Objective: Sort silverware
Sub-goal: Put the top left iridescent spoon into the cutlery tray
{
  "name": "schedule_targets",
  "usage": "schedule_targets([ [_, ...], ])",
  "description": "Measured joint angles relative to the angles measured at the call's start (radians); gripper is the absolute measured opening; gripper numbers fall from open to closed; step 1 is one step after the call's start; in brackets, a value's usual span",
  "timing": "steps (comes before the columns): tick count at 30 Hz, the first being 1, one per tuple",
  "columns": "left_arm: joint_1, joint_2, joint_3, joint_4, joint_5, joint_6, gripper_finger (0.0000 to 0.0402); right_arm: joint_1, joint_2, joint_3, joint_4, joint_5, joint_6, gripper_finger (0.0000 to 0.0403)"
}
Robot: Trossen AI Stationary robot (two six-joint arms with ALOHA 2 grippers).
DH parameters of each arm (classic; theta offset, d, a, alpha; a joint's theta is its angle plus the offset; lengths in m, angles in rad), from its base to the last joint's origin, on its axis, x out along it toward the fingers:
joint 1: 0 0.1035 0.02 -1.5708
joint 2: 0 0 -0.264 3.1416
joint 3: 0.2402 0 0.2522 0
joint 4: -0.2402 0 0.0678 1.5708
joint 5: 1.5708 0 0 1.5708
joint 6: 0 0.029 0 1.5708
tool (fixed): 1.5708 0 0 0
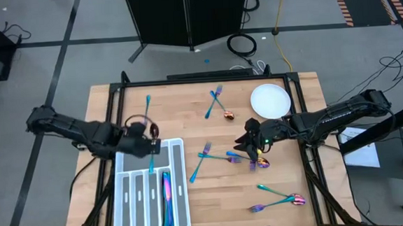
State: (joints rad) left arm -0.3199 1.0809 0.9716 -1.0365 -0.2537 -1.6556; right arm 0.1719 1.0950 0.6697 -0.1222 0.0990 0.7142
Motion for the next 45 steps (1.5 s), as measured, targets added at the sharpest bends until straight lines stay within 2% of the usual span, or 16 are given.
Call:
schedule_targets([
  [10,-0.340,0.058,-0.098,0.045,-0.063,-0.343,0.0026,0.037,0.000,0.000,0.163,0.005,0.025,0.0148],
  [22,-0.582,0.351,-0.112,0.316,-0.069,-0.591,0.0026,0.099,0.020,0.001,0.164,0.067,0.067,0.0148],
  [26,-0.614,0.427,-0.112,0.347,-0.030,-0.617,0.0026,0.101,0.047,0.000,0.169,0.067,0.088,0.0148],
  [32,-0.614,0.486,-0.112,0.443,-0.028,-0.618,0.0026,0.101,0.097,0.000,0.195,0.056,0.112,0.0148],
  [37,-0.595,0.498,-0.112,0.515,0.000,-0.620,0.0026,0.105,0.119,0.000,0.238,0.048,0.112,0.0148],
  [45,-0.582,0.501,-0.112,0.492,0.075,-0.641,0.0046,0.105,0.124,0.000,0.276,0.026,0.112,0.0148],
])
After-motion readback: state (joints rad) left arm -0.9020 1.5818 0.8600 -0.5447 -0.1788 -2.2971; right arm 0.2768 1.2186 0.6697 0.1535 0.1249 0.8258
